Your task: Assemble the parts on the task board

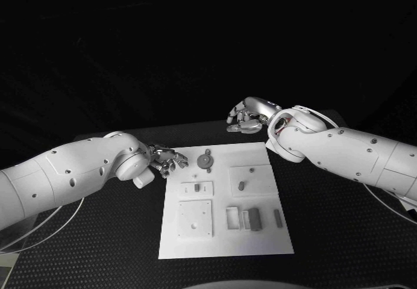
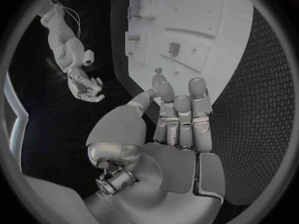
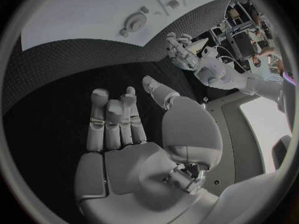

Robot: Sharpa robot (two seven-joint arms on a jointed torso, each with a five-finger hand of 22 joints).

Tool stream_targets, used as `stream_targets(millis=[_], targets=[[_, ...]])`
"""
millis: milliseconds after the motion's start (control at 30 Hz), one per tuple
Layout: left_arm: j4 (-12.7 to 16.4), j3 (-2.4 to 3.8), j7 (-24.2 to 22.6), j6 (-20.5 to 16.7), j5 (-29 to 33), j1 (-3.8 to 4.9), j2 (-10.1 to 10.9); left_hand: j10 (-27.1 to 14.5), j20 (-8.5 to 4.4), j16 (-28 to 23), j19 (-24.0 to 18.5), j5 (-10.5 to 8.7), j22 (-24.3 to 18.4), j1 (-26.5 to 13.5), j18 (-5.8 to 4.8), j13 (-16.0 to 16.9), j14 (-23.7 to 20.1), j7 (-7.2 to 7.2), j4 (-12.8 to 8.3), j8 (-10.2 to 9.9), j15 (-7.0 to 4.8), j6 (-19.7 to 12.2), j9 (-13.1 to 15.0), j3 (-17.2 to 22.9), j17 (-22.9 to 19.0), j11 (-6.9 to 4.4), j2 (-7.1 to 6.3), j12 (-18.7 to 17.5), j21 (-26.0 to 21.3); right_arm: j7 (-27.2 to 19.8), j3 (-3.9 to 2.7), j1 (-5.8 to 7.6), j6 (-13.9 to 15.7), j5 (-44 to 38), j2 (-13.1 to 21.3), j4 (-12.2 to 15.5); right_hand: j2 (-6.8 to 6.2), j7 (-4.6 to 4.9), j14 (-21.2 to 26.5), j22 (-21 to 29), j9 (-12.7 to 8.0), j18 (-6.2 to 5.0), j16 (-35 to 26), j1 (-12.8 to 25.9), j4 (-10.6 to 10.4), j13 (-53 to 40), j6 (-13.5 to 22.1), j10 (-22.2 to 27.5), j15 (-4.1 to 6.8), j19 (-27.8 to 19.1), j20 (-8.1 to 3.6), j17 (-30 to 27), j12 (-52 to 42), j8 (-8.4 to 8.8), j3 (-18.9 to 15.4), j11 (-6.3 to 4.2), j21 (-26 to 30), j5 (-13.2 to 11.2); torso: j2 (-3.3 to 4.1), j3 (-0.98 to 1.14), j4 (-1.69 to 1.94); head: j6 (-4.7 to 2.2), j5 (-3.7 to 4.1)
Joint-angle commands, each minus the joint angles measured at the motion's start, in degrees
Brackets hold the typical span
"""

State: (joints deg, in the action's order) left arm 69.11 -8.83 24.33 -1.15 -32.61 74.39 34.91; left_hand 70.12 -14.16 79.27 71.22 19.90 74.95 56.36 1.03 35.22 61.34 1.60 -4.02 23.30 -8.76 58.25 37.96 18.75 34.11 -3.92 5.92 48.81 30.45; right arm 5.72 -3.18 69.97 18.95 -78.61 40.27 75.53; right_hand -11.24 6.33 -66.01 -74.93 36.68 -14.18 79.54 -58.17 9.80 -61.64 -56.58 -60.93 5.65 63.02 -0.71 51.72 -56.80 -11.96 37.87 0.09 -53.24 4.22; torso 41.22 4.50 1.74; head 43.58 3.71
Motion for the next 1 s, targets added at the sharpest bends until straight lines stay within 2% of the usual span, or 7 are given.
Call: stream_targets(millis=[33,133,300,467,733,867,1000], targets=[[1.7,-0.18,2.2,-4.3,-1.7,0.08,0.6,0.6,-0.56,0.2,0.5,0.07,1.0,-6.1,0.19,0.1,1.3,0.94,-11.9,-0.3,-0.59,4.7,0.7,13.0,-0.2,0.29,0.57,0.2,0.5,-0.1,-0.03,0.01,-0.6,-0.1,0.0,0.0,0.36,0.39,0.0,-0.8,-0.1,-0.82,-0.2,0.1,-0.3,0.1,-0.1,0.0,0.02,0.4,-0.16,-0.1,-0.2,0.08,-0.1,0.27,0.1,0.1,0.09,0.03,-0.14,0.0,-0.18],[3.2,-1.6,2.6,-4.9,-3.2,0.08,1.5,0.9,-0.63,0.4,0.8,0.19,1.0,-6.7,0.24,0.2,1.5,0.85,-12.2,-0.2,-0.67,4.9,0.9,13.7,-0.2,0.19,0.49,0.3,0.7,-0.1,-0.03,0.01,-0.6,-0.1,0.1,-0.1,0.37,0.39,0.0,-0.8,-0.1,-0.82,-0.2,0.1,-0.3,0.1,-0.1,0.0,0.02,0.4,-0.16,-0.1,-0.2,0.07,-0.1,0.27,0.1,0.1,0.09,0.06,-0.13,0.11,-0.23],[4.6,-2.93,2.9,-5.2,-4.6,0.08,2.4,1.1,-0.69,0.5,0.9,0.21,1.1,-6.9,0.28,0.3,1.7,0.76,-12.4,-0.1,-0.75,5.0,1.0,14.2,-0.2,0.1,0.29,0.4,0.8,-0.1,-0.03,0.01,-0.6,-0.1,0.1,-0.2,0.37,0.39,0.0,-0.8,-0.1,-0.82,-0.2,0.1,-0.3,0.1,-0.1,0.0,0.02,0.4,-0.16,-0.1,-0.2,0.07,-0.1,0.26,0.1,0.1,0.0,0.09,-0.11,0.27,-0.33],[5.9,-3.68,2.7,-5.1,-7.6,0.07,2.9,1.2,-0.74,0.6,1.0,0.23,1.1,-6.9,0.31,0.3,1.8,0.71,-12.4,0.0,-0.8,5.1,1.1,14.5,-0.2,0.05,0.07,0.5,0.8,-0.1,-0.03,0.01,-0.6,0.0,0.2,-0.2,0.37,0.39,0.0,-0.8,-0.1,-0.82,-0.2,0.2,-0.3,0.1,-0.1,0.0,0.02,0.4,-0.15,-0.1,-0.2,0.06,-0.1,0.26,0.1,0.1,0.12,0.1,-0.16,0.37,-0.45],[7.1,-4.16,1.9,-5.3,-12.7,0.04,3.1,1.2,-0.76,0.6,1.1,0.14,1.1,-6.8,0.32,0.3,1.8,0.7,-12.4,-0.1,-0.84,5.1,1.2,14.8,-0.2,0.03,-0.23,0.5,0.9,-0.1,-0.03,0.0,-0.6,0.0,0.2,-0.1,0.39,0.39,0.0,-0.8,-0.1,-0.82,-0.2,0.2,-0.3,0.1,-0.1,0.0,0.02,0.4,-0.15,-0.1,-0.2,0.06,-0.1,0.26,0.1,0.1,0.14,0.08,-0.19,0.49,-0.43],[7.7,-4.82,1.5,-5.7,-17.6,-0.01,2.9,1.2,-0.77,0.5,1.1,0.05,1.0,-6.8,0.31,0.3,1.8,0.72,-12.4,-0.1,-0.85,5.0,1.2,15.0,-0.3,0.04,-0.33,0.4,0.8,-0.2,-0.03,0.0,-0.7,0.0,0.2,-0.2,0.4,0.39,0.0,-0.8,-0.1,-0.82,-0.2,0.2,-0.3,0.1,-0.1,0.0,0.02,0.4,-0.15,-0.1,-0.2,0.06,-0.1,0.26,0.1,0.1,0.14,0.06,-0.11,0.55,-0.29],[8.6,-4.85,1.4,-5.7,-21.0,-0.24,2.8,1.2,-0.78,0.5,1.1,0.0,1.0,-6.7,0.32,0.3,1.8,0.72,-12.3,-0.1,-0.86,5.0,1.2,15.1,-0.3,0.04,-0.47,0.4,0.8,-0.2,-0.03,0.0,-0.8,0.0,0.2,-0.1,0.42,0.39,0.0,-0.8,-0.1,-0.82,-0.2,0.2,-0.4,0.1,-0.1,0.0,0.02,0.4,-0.15,-0.1,-0.2,0.05,-0.1,0.26,0.1,0.1,0.13,0.04,-0.13,0.69,-0.31]])
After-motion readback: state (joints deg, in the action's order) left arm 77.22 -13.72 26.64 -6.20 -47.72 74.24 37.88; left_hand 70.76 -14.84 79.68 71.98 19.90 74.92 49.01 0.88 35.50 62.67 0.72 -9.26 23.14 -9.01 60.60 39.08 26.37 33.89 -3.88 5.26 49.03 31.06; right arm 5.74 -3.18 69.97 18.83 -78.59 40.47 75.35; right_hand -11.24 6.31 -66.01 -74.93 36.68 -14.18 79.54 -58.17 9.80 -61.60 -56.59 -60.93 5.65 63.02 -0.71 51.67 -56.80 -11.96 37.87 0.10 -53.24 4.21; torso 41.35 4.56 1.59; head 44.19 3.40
